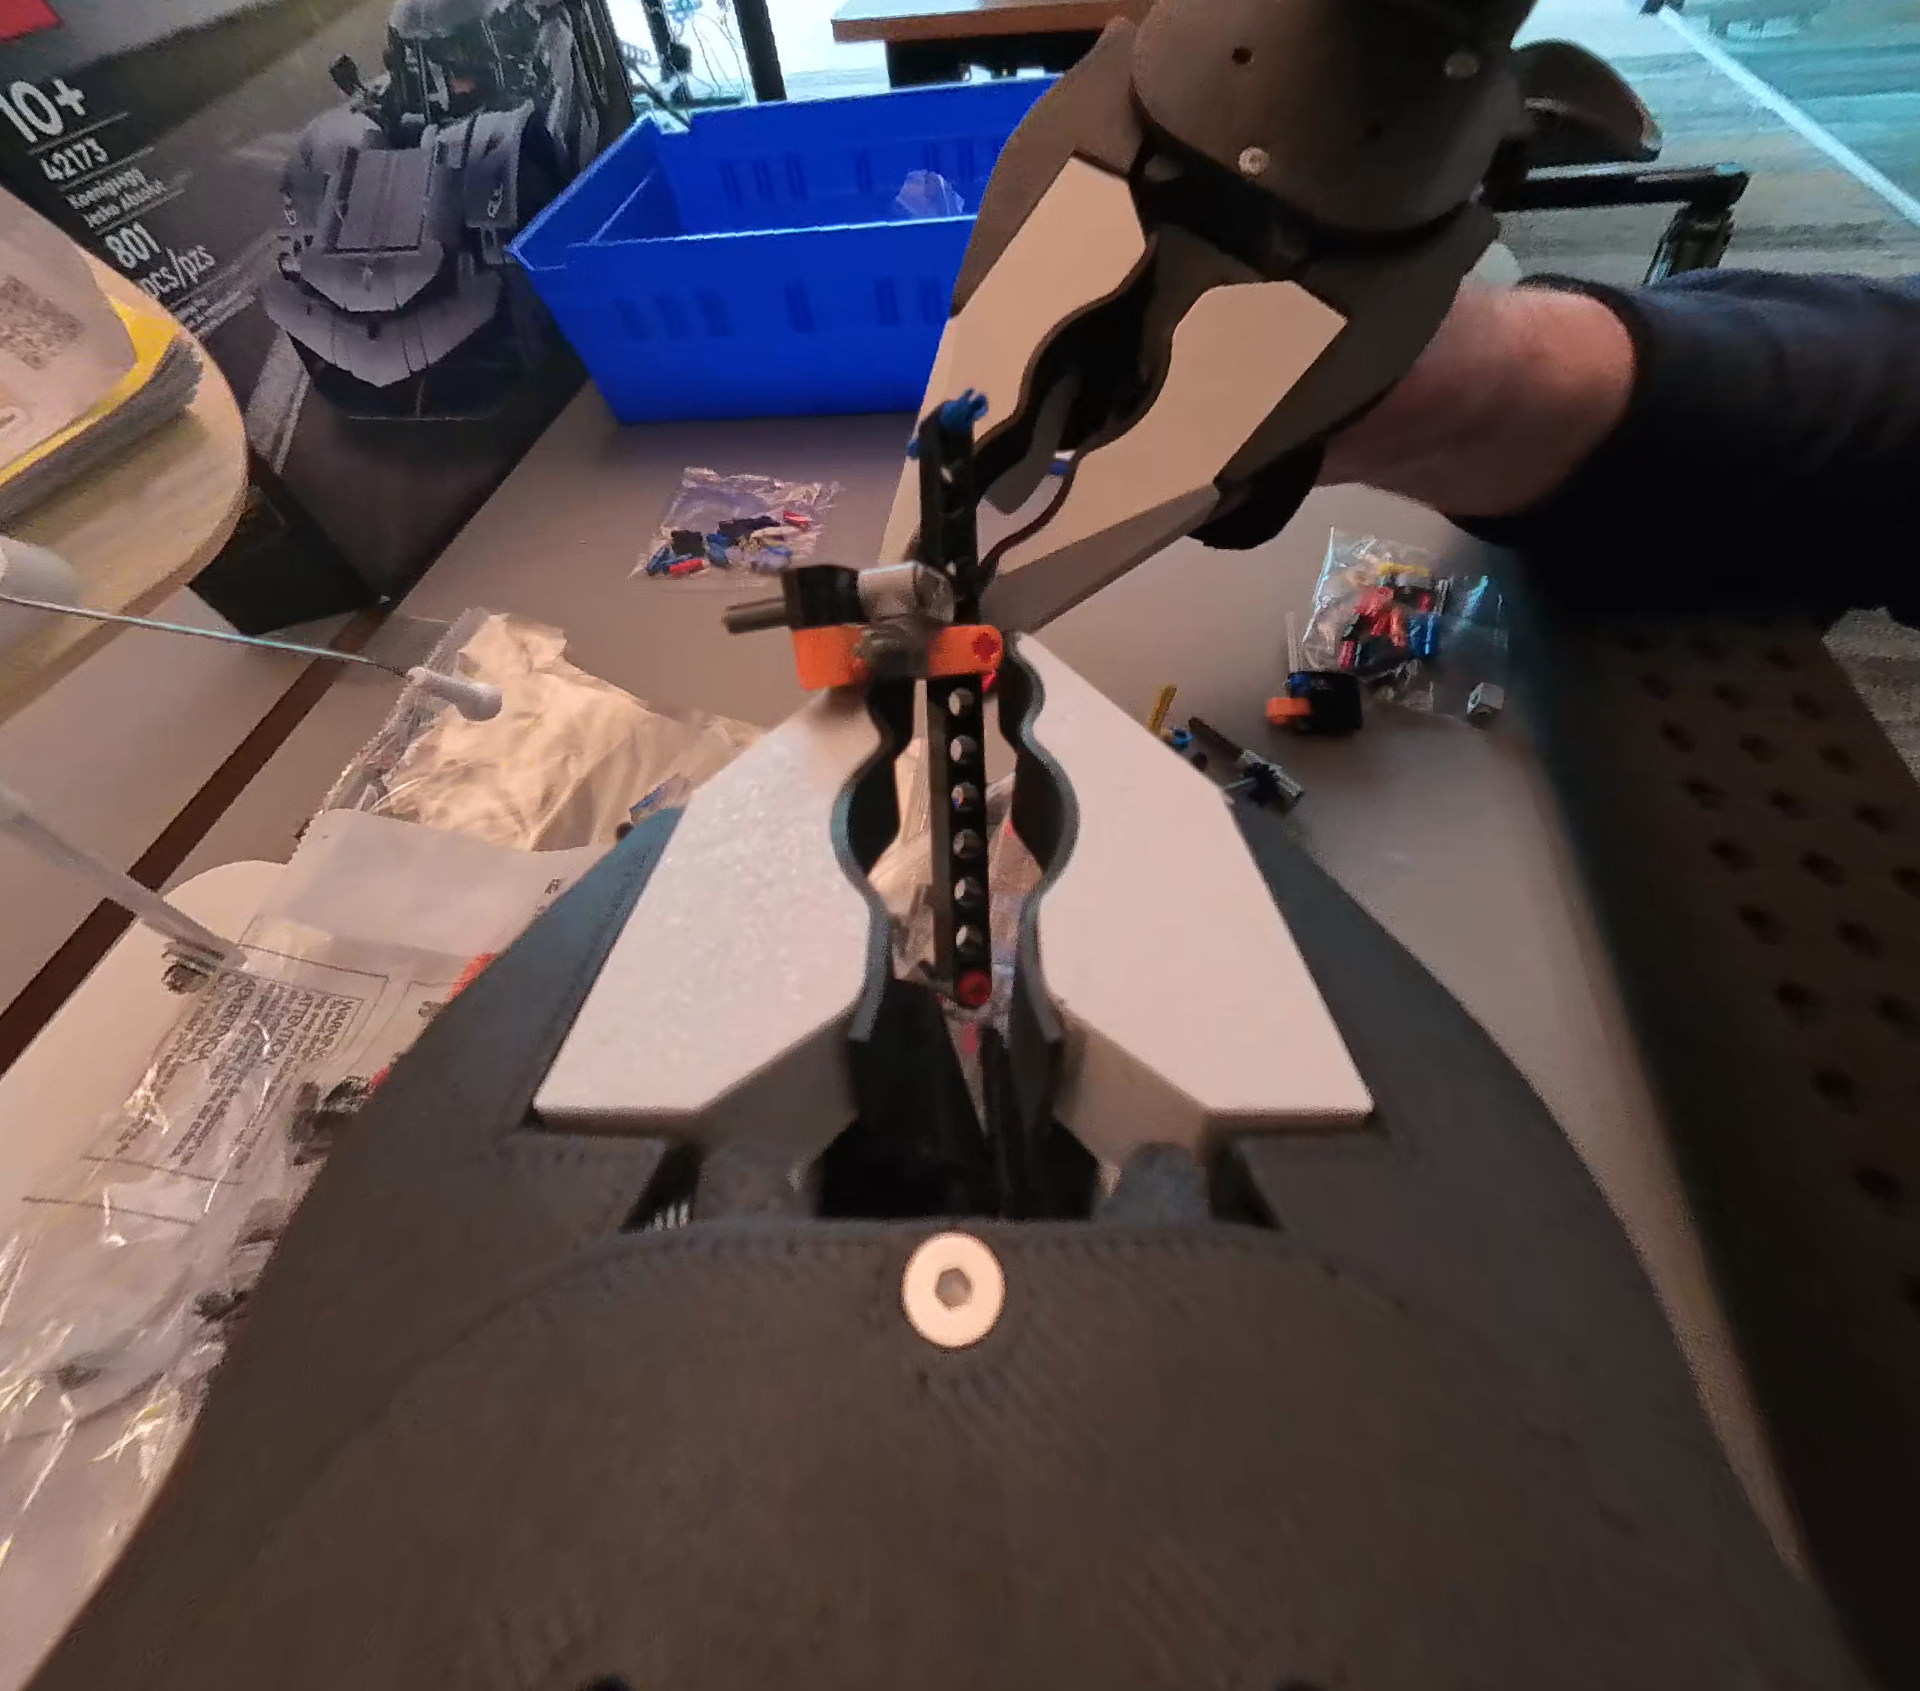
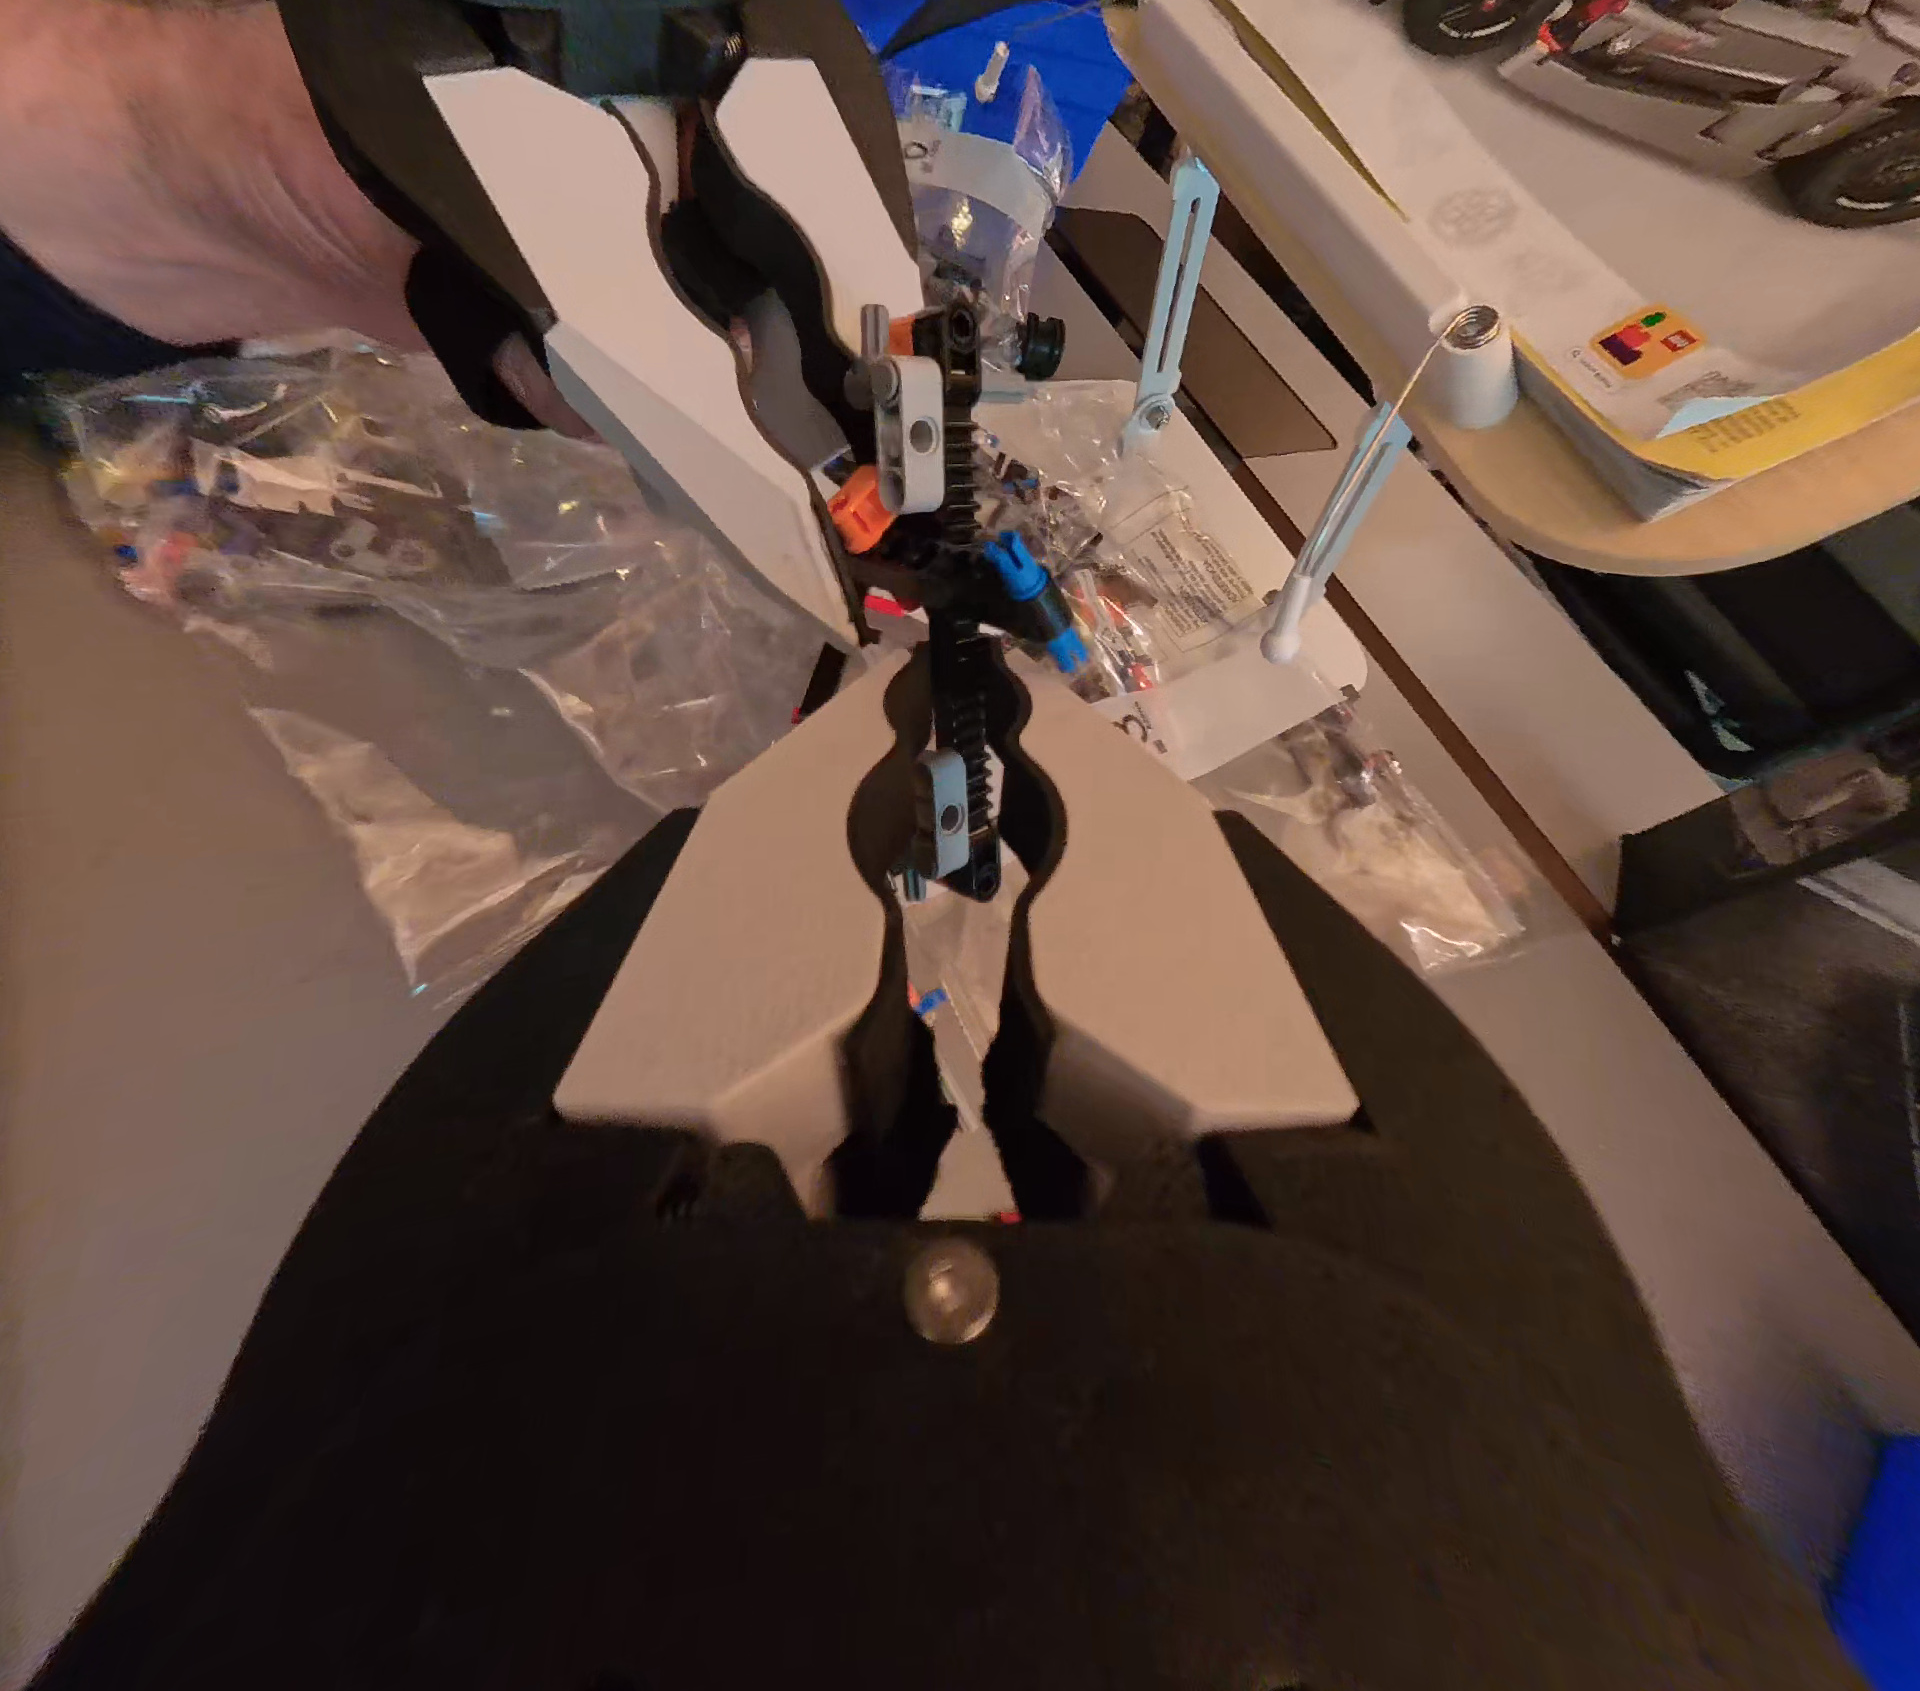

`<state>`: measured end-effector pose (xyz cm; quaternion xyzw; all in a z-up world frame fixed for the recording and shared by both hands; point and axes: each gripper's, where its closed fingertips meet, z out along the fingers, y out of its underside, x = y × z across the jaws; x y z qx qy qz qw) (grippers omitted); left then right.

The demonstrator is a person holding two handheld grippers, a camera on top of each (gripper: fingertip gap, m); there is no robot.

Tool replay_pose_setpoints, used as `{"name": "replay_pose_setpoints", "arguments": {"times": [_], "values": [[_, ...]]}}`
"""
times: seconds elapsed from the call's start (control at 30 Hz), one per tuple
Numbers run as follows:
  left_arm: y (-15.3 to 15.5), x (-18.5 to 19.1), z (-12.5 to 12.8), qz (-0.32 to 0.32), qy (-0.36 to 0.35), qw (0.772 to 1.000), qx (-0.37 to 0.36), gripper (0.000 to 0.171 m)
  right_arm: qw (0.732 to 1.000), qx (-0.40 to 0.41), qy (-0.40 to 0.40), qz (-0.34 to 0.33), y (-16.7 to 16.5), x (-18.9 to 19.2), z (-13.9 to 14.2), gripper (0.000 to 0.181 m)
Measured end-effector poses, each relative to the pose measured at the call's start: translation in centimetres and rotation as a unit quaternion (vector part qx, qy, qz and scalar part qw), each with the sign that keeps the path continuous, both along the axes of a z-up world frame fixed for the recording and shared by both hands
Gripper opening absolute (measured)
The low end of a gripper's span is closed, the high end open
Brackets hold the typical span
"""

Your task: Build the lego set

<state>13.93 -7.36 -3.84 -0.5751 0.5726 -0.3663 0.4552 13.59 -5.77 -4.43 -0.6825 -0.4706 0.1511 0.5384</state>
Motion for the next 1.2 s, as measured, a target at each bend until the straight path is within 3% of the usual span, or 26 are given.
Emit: {"name": "replay_pose_setpoints", "arguments": {"times": [0.23, 0.37, 0.47, 0.57, 0.6, 0.77, 0.97, 1.07, 1.13, 1.2], "values": [[0.8, -0.6, -0.2, 0.025, 0.025, 0.999, 0.032, 0.014, 0.999, 0.03, 0.027, 0.015, -0.8, 2.4, 2.6, 0.006], [1.3, -0.6, -0.7, 0.046, 0.053, 0.995, 0.068, 0.014, 0.994, 0.061, 0.072, 0.051, -2.1, 1.8, 4.8, 0.02], [1.2, -0.2, -1.7, 0.055, 0.091, 0.989, 0.103, 0.014, 0.995, 0.087, 0.027, 0.032, -1.9, 0.0, 3.9, 0.034], [0.9, 0.6, -2.4, 0.056, 0.112, 0.984, 0.125, 0.014, 0.996, 0.084, -0.021, 0.009, -1.1, -1.0, 1.9, 0.031], [0.6, 0.9, -2.5, 0.05, 0.115, 0.984, 0.127, 0.014, 0.997, 0.077, -0.026, -0.004, -0.6, -0.9, 1.5, 0.022], [0.6, 1.2, -2.8, 0.057, 0.127, 0.98, 0.141, 0.014, 1.0, 0.028, -0.009, 0.002, -0.6, -0.6, 0.9, 0.012], [-0.4, 1.1, -2.1, 0.026, 0.103, 0.987, 0.118, 0.012, 0.998, -0.016, 0.043, 0.039, -1.3, -0.4, 1.5, 0.01], [0.1, -0.5, -1.0, 0.035, 0.091, 0.988, 0.117, 0.008, 0.997, -0.003, 0.046, -0.054, 1.4, 4.3, 2.1, 0.005], [0.5, -1.9, 1.3, 0.04, 0.04, 0.993, 0.099, 0.008, 0.989, -0.033, 0.144, -0.015, 0.7, 5.9, 4.3, 0.004], [0.0, -1.6, 0.5, 0.019, 0.056, 0.994, 0.095, 0.008, 0.994, -0.03, 0.108, -0.003, 0.4, 4.8, 3.5, 0.006]]}}
